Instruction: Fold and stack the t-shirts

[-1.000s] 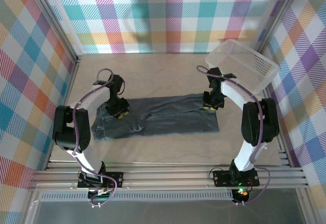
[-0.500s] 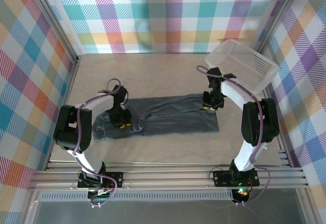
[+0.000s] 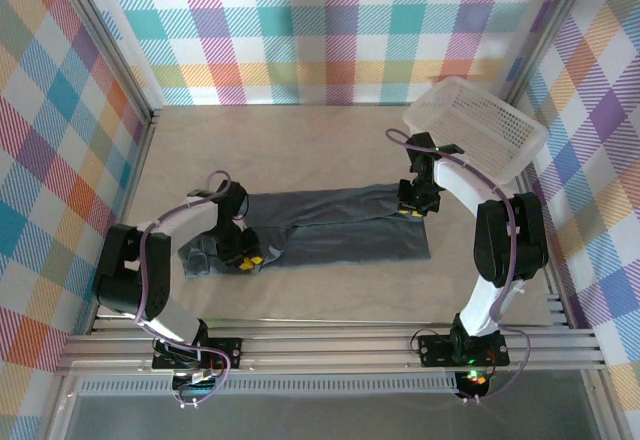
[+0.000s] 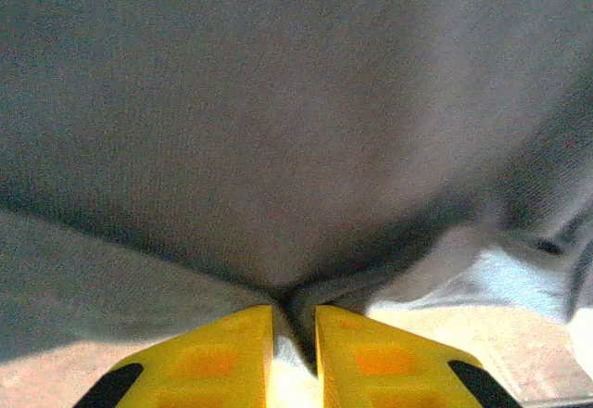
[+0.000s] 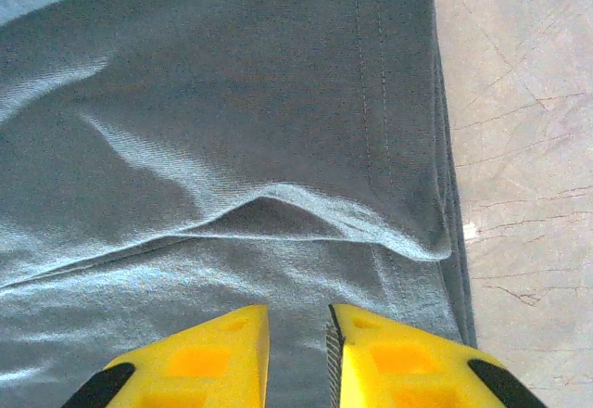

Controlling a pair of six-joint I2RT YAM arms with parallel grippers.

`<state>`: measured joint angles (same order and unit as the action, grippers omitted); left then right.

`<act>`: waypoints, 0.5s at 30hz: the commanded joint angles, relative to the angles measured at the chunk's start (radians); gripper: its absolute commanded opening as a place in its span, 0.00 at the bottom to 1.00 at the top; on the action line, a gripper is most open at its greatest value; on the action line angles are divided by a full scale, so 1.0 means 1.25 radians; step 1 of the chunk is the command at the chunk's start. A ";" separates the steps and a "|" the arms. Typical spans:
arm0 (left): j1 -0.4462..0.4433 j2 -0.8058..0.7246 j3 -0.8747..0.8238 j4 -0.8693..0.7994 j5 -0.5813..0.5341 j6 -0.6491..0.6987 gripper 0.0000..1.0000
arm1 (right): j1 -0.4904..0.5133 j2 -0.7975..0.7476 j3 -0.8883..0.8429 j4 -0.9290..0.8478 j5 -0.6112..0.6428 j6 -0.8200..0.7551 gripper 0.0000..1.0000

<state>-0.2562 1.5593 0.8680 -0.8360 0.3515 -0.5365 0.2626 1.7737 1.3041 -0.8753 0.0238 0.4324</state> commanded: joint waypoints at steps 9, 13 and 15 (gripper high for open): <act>-0.026 -0.178 -0.094 -0.060 0.099 -0.148 0.19 | 0.003 -0.023 -0.011 0.001 -0.009 -0.004 0.25; -0.021 -0.217 0.009 -0.077 -0.009 -0.153 0.25 | 0.003 -0.023 -0.011 0.002 -0.014 -0.004 0.25; -0.016 -0.205 0.054 -0.100 -0.098 -0.145 0.34 | 0.003 -0.022 -0.010 0.001 -0.015 -0.004 0.25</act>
<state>-0.2810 1.3056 0.8600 -0.9108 0.3771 -0.7067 0.2626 1.7737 1.3029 -0.8749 0.0212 0.4324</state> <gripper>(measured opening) 0.307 0.252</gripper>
